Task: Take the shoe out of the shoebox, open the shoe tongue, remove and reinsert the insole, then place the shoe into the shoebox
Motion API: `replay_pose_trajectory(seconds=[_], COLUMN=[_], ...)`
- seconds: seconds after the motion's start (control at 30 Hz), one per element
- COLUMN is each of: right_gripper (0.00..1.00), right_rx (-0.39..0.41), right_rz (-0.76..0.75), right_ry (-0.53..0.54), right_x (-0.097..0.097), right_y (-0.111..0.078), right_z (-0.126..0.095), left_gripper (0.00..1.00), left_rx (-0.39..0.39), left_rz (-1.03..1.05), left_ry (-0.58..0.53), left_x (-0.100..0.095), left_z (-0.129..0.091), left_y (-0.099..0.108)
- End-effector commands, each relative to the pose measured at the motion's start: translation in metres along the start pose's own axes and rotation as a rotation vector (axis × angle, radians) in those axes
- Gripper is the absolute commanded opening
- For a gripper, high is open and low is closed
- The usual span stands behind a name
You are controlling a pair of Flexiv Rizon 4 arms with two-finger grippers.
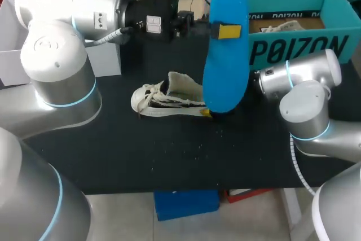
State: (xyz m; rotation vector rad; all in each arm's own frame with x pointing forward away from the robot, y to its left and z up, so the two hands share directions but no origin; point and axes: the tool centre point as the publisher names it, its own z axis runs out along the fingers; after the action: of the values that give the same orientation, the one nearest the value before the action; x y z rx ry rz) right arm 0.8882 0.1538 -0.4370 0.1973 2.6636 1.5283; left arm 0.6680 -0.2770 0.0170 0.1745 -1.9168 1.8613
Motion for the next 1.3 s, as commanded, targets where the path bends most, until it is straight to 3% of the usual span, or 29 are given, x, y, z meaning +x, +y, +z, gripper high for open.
replay_pose_trajectory(seconds=[0.03, 0.37, 0.9, 0.93, 0.97, 1.0, 1.3], right_gripper=[0.0, 0.0, 0.0, 0.17, 0.55, 1.0, 1.0], right_rx=[0.002, 0.002, 0.031, 0.075, 0.106, 0.127, 0.294], right_rz=[0.001, 0.001, -0.005, -0.016, -0.026, -0.029, -0.037], right_ry=[0.001, 0.001, 0.015, 0.033, 0.044, 0.045, 0.05], right_x=[-0.002, -0.002, -0.003, -0.004, -0.005, -0.006, -0.012], right_y=[-0.002, -0.002, -0.001, -0.001, 0.0, 0.001, 0.003], right_z=[0.0, 0.0, -0.001, -0.002, -0.005, -0.008, -0.037], left_gripper=[0.0, 0.0, 0.0, 0.0, 0.0, 0.0, 0.0], left_rx=[0.001, 0.024, 0.025, 0.025, 0.025, 0.025, 0.025], left_rz=[-0.007, -0.02, -0.018, -0.018, -0.018, -0.018, -0.018], left_ry=[-0.005, 0.045, 0.036, 0.036, 0.036, 0.036, 0.036], left_x=[0.017, 0.057, 0.058, 0.058, 0.058, 0.058, 0.058], left_z=[0.006, 0.01, 0.01, 0.01, 0.01, 0.01, 0.01], left_y=[-0.01, -0.025, -0.025, -0.025, -0.025, -0.025, -0.025])
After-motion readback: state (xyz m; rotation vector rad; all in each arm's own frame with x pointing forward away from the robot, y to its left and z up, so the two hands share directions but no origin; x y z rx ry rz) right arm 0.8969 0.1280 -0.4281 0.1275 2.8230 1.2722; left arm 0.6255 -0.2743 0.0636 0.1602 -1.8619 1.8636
